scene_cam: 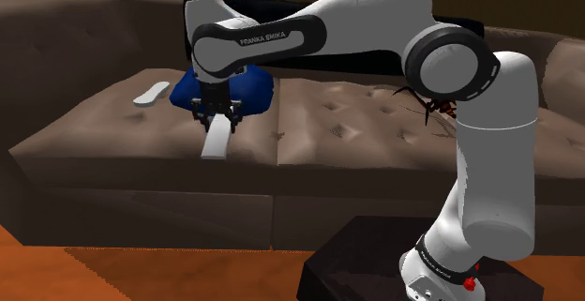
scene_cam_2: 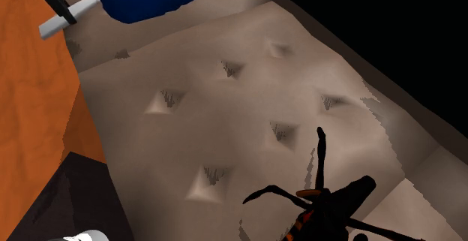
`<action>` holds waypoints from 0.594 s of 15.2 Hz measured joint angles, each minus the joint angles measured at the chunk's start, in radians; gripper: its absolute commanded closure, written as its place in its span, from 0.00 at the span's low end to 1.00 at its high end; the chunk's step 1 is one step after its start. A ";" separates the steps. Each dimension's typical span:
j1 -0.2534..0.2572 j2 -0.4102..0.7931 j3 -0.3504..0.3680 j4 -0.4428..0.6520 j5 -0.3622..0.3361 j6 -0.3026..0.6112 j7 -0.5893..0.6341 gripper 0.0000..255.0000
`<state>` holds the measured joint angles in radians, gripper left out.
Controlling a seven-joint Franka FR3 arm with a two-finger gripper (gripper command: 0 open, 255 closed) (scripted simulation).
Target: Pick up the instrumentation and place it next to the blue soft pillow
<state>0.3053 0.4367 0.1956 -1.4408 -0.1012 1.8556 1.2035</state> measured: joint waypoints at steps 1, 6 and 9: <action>-0.001 -0.002 0.000 -0.016 0.000 0.014 0.001 1.00; 0.000 0.004 -0.001 -0.035 -0.002 0.040 0.004 1.00; 0.000 0.004 -0.001 -0.036 -0.002 0.041 0.004 1.00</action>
<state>0.3049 0.4412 0.1947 -1.4767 -0.1035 1.8963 1.2077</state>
